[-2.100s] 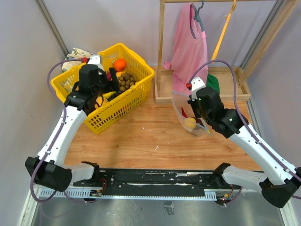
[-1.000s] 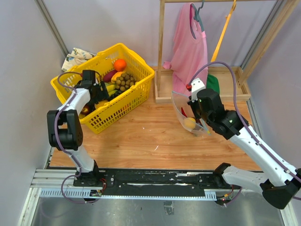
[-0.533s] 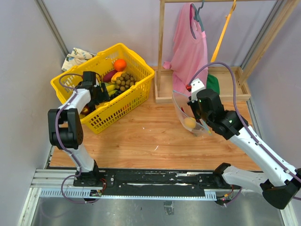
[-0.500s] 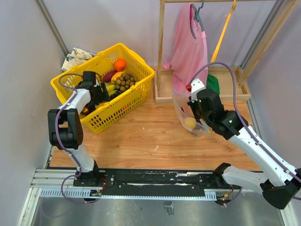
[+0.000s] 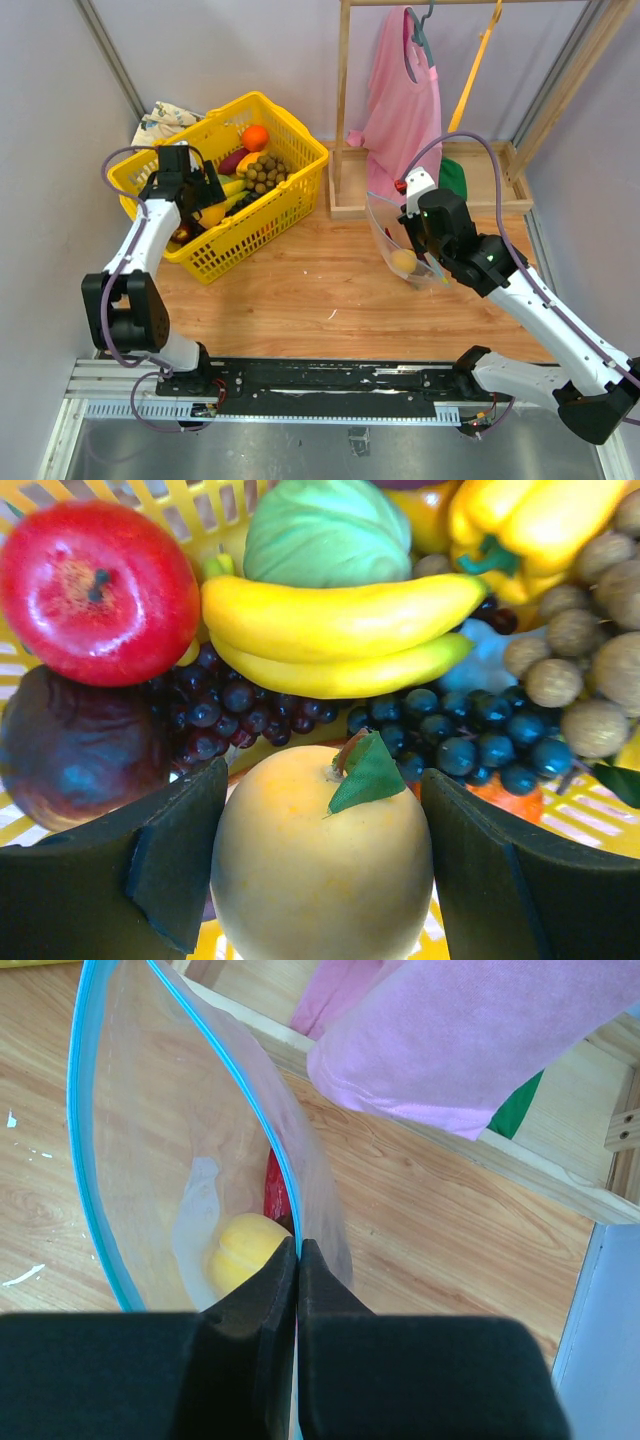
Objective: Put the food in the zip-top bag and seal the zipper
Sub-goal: Pick up the fake fruit from the bin, then place the fake fruit in the zipper food storage bag.
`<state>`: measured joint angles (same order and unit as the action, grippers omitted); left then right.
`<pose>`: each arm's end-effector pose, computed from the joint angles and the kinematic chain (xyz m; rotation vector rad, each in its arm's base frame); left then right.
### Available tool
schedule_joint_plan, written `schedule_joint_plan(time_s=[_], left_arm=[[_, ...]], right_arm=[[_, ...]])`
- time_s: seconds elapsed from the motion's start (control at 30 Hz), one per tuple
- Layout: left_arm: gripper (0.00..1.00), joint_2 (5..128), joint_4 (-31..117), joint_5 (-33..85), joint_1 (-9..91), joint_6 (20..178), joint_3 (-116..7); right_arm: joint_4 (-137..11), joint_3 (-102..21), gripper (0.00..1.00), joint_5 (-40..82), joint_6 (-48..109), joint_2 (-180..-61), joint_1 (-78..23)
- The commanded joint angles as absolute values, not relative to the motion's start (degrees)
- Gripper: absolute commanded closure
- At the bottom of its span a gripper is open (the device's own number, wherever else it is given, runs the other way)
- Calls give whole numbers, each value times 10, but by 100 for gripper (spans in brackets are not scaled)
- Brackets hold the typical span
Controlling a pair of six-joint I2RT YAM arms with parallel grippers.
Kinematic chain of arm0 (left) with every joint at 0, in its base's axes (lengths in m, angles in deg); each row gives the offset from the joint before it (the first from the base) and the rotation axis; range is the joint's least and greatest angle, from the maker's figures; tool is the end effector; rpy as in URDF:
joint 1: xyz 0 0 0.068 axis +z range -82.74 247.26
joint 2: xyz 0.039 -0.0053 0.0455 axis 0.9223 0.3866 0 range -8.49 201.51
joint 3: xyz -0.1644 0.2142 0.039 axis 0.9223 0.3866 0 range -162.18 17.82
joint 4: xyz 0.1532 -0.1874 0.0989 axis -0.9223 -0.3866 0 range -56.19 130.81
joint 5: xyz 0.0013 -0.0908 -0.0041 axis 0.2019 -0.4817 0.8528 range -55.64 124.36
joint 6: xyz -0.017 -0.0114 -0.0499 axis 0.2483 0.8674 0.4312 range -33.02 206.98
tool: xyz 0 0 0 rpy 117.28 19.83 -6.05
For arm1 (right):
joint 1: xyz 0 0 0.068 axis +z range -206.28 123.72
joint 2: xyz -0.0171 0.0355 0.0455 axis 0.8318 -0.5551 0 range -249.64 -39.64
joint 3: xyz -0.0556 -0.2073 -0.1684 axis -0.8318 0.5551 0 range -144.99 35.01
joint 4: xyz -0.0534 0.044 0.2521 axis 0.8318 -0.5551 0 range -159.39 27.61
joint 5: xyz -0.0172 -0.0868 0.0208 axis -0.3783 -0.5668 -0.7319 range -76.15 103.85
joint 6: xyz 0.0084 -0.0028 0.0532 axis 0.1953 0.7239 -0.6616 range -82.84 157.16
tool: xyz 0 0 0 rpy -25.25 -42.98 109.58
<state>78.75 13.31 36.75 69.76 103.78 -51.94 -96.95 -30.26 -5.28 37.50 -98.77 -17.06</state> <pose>0.3361 0.0162 0.2833 -0.4151 2.3194 -0.0726 0.1749 0.1278 0.3747 -0.4946 1.9772 0.0800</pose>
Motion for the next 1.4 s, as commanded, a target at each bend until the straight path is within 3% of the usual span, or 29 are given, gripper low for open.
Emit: schedule_joint_plan(time_s=[0.0,0.63,1.0,1.37], left_arm=[[51,732,152,357,700,1034,-511],[54,551,232,269,601,1049,-513],[56,526,299,233,491,1073,-515],[58,538,480,225,346,1097,-454]], right_arm=[[-969,-314,99,-43,371,-981,-177],[-971,-327,99,-14,358,-982,-177],[-962,-329,99,0,352,-986,-176],[-961,-334,99,6,348,-989,-176]])
